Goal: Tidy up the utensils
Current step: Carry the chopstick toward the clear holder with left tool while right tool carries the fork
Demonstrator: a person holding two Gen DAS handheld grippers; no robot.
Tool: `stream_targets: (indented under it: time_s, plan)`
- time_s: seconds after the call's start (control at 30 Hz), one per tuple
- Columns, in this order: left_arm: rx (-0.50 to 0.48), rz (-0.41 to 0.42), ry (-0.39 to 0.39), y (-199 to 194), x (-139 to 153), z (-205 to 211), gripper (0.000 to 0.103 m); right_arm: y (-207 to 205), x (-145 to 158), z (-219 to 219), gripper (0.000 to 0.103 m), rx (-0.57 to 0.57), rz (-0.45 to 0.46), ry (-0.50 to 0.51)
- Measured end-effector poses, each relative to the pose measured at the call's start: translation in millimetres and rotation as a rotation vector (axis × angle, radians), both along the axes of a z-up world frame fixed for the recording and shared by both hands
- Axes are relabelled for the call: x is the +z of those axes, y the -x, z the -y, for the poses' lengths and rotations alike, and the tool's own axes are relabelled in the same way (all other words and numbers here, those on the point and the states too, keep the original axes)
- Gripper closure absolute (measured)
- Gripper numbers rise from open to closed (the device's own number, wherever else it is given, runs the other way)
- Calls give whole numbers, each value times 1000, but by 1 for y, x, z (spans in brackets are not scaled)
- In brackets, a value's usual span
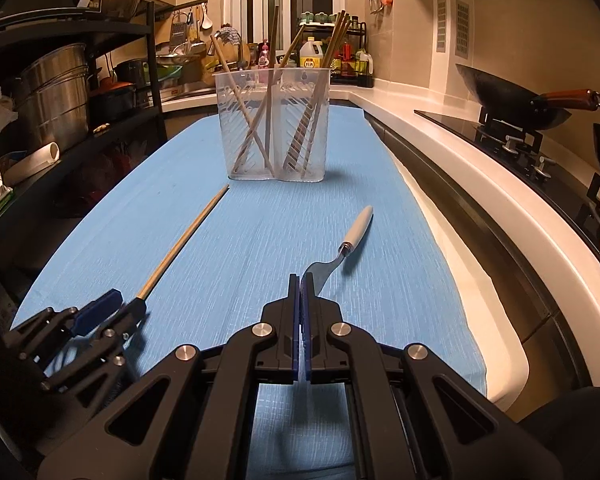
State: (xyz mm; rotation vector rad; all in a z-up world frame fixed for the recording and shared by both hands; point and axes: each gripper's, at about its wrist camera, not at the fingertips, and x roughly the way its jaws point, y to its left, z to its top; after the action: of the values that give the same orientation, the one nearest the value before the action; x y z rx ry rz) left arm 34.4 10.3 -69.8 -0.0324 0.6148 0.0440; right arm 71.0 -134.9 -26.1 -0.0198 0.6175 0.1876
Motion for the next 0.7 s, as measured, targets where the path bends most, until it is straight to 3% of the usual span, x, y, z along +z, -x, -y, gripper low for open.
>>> stream_targets:
  time_s: [0.13, 0.2, 0.4, 0.7]
  plan:
    - [-3, 17, -45, -1, -4, 5, 80, -2, -1, -1, 101, 6, -10, -4]
    - [-18, 20, -33, -1, -4, 7, 96, -2, -1, -1, 101, 9, -10, -3]
    - [-12, 42, -25, 2, 3, 6, 96, 0, 3, -2, 102, 18, 0, 0]
    - [-52, 194, -72, 21, 49, 15, 97, 7, 39, -1, 102, 55, 53, -3]
